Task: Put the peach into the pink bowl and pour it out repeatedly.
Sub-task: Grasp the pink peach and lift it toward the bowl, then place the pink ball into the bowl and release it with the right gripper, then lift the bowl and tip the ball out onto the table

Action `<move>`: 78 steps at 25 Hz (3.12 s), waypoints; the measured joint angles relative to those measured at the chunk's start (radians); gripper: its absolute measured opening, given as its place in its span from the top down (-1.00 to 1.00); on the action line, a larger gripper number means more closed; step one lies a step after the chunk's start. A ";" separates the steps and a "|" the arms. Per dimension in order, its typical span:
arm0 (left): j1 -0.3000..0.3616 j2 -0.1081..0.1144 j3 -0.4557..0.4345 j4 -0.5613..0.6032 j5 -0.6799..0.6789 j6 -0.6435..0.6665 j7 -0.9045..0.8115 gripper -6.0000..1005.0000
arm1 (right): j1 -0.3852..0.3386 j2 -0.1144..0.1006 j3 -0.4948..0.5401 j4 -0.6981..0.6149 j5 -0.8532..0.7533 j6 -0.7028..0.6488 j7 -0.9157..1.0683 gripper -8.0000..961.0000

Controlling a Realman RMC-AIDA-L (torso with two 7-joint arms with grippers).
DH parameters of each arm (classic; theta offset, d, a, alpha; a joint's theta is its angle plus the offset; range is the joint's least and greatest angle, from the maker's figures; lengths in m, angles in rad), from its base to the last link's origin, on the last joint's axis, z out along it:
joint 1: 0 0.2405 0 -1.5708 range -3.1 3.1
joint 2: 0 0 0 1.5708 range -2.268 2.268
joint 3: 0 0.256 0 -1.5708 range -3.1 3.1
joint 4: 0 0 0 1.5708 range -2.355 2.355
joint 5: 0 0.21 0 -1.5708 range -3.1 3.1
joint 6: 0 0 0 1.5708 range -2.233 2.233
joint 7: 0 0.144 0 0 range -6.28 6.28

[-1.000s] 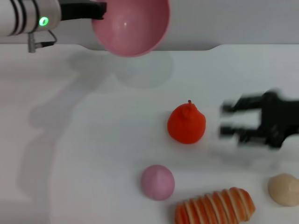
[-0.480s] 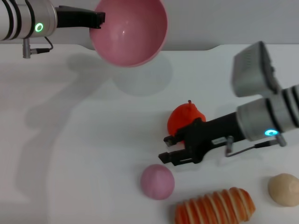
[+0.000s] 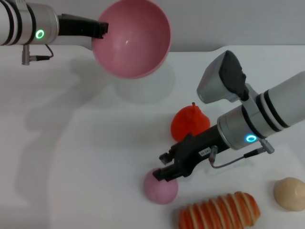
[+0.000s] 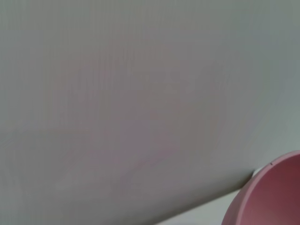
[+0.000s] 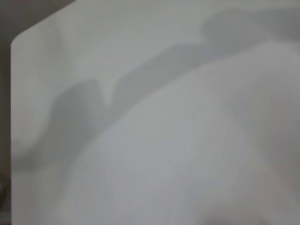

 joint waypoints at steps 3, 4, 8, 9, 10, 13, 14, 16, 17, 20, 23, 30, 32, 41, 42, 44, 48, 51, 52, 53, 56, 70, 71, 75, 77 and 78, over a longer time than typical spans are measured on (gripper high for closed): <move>-0.003 0.005 -0.003 0.001 0.019 0.044 -0.010 0.90 | 0.002 0.000 -0.013 0.000 -0.017 0.000 0.021 -0.06; -0.005 0.007 -0.006 0.002 0.032 0.069 -0.014 0.90 | 0.002 0.000 -0.014 0.001 -0.024 0.001 0.027 -0.06; -0.012 0.013 -0.014 0.009 0.072 0.126 -0.040 0.90 | 0.005 0.000 -0.017 0.001 -0.040 -0.002 0.039 -0.06; -0.012 0.013 -0.014 0.009 0.072 0.126 -0.040 0.90 | 0.007 0.000 -0.017 0.001 -0.042 -0.003 0.041 -0.06; -0.013 0.015 -0.014 0.011 0.078 0.134 -0.044 0.90 | 0.007 0.000 -0.018 0.002 -0.046 -0.004 0.043 -0.06; -0.015 0.019 -0.014 0.016 0.093 0.167 -0.054 0.90 | 0.009 0.000 -0.035 0.002 -0.054 0.001 0.044 -0.06; -0.015 0.019 -0.014 0.016 0.093 0.167 -0.054 0.90 | 0.009 0.000 -0.045 0.002 -0.054 0.005 0.044 -0.06; -0.016 0.020 -0.015 0.016 0.095 0.178 -0.057 0.90 | 0.010 0.000 -0.062 0.002 -0.056 0.012 0.042 0.10; -0.015 0.020 -0.015 0.016 0.095 0.179 -0.058 0.90 | 0.011 0.000 -0.068 0.002 -0.057 0.016 0.041 0.18; -0.015 0.022 -0.015 0.016 0.095 0.185 -0.060 0.90 | 0.012 0.000 -0.070 -0.001 -0.060 0.020 0.040 0.41; -0.015 0.023 -0.015 0.016 0.098 0.192 -0.060 0.90 | 0.007 0.000 -0.064 -0.014 -0.062 0.021 0.039 0.64; -0.017 0.018 -0.012 0.007 0.121 0.213 -0.061 0.90 | -0.058 -0.004 -0.008 -0.176 -0.064 -0.067 0.036 0.87; -0.022 0.014 -0.013 0.008 0.143 0.246 -0.062 0.90 | -0.073 -0.004 0.052 -0.239 -0.064 -0.137 0.027 0.91; -0.032 0.007 -0.010 0.017 0.187 0.356 -0.064 0.90 | -0.084 -0.004 0.314 -0.519 0.036 -0.429 -0.011 0.91; -0.032 0.006 -0.010 0.017 0.187 0.359 -0.064 0.90 | -0.081 -0.004 0.345 -0.555 0.053 -0.456 -0.011 0.91; -0.034 0.006 -0.008 0.017 0.187 0.368 -0.064 0.90 | -0.078 -0.004 0.389 -0.607 0.075 -0.482 -0.011 0.91; -0.040 0.001 -0.005 0.017 0.188 0.385 -0.064 0.90 | -0.076 -0.004 0.434 -0.643 0.086 -0.466 -0.008 0.91; -0.044 -0.003 -0.004 0.017 0.187 0.396 -0.064 0.90 | -0.074 -0.004 0.439 -0.610 0.086 -0.411 -0.013 0.91; -0.052 -0.007 -0.004 0.017 0.186 0.412 -0.063 0.90 | -0.074 -0.004 0.438 -0.594 0.086 -0.383 -0.017 0.91; -0.052 -0.007 -0.004 0.017 0.186 0.412 -0.063 0.90 | -0.074 -0.004 0.436 -0.581 0.084 -0.365 -0.023 0.91; -0.073 -0.013 0.027 0.012 0.180 0.427 -0.065 0.90 | -0.074 -0.004 0.430 -0.535 0.079 -0.310 -0.060 0.90; -0.089 -0.017 0.036 0.006 0.175 0.417 -0.066 0.90 | -0.090 0.000 0.434 -0.478 0.100 -0.156 -0.143 0.33; -0.087 -0.017 0.036 0.006 0.173 0.409 -0.066 0.90 | -0.099 0.000 0.439 -0.479 0.111 -0.148 -0.155 0.26; -0.072 -0.020 0.064 0.005 0.132 0.350 -0.056 0.90 | -0.165 0.001 0.500 -0.461 0.229 -0.120 -0.271 0.01; -0.061 -0.019 0.103 0.008 0.081 0.302 -0.038 0.90 | -0.216 0.001 0.540 -0.424 0.347 -0.114 -0.377 -0.05; -0.061 -0.019 0.103 0.008 0.081 0.302 -0.038 0.90 | -0.245 -0.001 0.558 -0.400 0.428 -0.111 -0.446 -0.09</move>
